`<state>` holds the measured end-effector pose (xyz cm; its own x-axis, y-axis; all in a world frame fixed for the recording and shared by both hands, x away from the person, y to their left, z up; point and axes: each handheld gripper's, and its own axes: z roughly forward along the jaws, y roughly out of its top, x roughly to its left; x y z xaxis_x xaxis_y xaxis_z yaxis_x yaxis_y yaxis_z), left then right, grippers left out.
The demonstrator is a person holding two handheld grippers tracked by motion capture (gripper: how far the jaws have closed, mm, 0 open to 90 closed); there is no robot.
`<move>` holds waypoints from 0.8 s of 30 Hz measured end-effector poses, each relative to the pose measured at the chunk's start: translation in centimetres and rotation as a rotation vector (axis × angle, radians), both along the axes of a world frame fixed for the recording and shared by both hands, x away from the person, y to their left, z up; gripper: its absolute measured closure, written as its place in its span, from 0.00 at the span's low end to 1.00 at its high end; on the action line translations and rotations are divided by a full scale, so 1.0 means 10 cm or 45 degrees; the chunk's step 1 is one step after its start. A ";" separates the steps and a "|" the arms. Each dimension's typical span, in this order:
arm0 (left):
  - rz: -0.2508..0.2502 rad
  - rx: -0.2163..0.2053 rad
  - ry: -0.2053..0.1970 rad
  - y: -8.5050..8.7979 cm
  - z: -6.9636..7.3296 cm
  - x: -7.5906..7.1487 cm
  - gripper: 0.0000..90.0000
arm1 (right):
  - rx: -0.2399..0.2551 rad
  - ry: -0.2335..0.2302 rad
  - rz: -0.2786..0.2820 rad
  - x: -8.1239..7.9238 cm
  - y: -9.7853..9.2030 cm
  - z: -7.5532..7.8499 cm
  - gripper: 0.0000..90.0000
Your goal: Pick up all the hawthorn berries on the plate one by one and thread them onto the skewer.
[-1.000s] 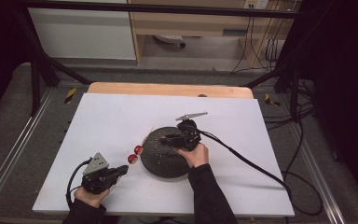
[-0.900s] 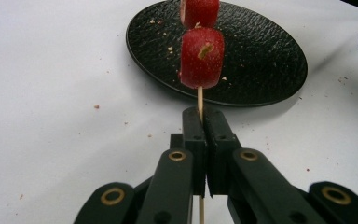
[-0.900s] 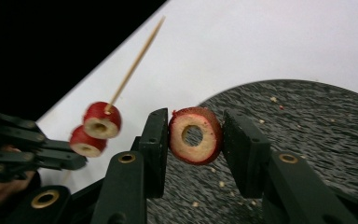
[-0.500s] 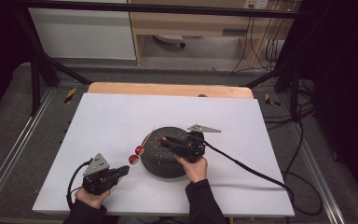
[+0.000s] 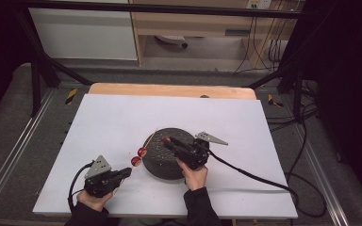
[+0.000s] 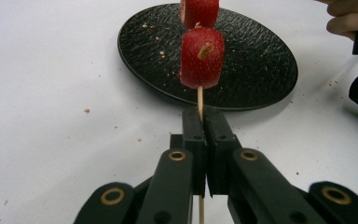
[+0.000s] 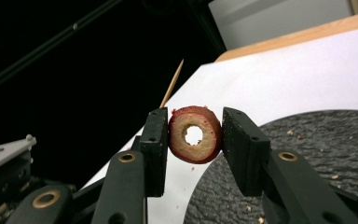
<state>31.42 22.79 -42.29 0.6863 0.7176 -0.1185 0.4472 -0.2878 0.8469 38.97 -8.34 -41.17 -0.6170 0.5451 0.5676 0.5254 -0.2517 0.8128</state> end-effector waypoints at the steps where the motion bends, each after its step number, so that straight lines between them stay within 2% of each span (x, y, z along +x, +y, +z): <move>1: -0.001 0.000 0.000 0.00 0.00 0.00 0.98 | 0.016 -0.006 -0.016 0.00 -0.01 0.00 0.69; 15: -0.015 -0.004 0.001 -0.07 -0.02 -0.04 0.98 | 0.147 -0.067 -0.117 -0.04 -0.06 0.01 0.69; 24: -0.026 -0.013 0.009 -0.13 -0.03 -0.06 0.98 | 0.193 -0.083 -0.159 0.02 -0.08 0.06 0.69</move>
<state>30.83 21.51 -42.63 0.7000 0.7022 -0.1303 0.4471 -0.2886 0.8466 39.15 -9.19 -40.57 -0.5885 0.5308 0.6098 0.4298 -0.4335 0.7921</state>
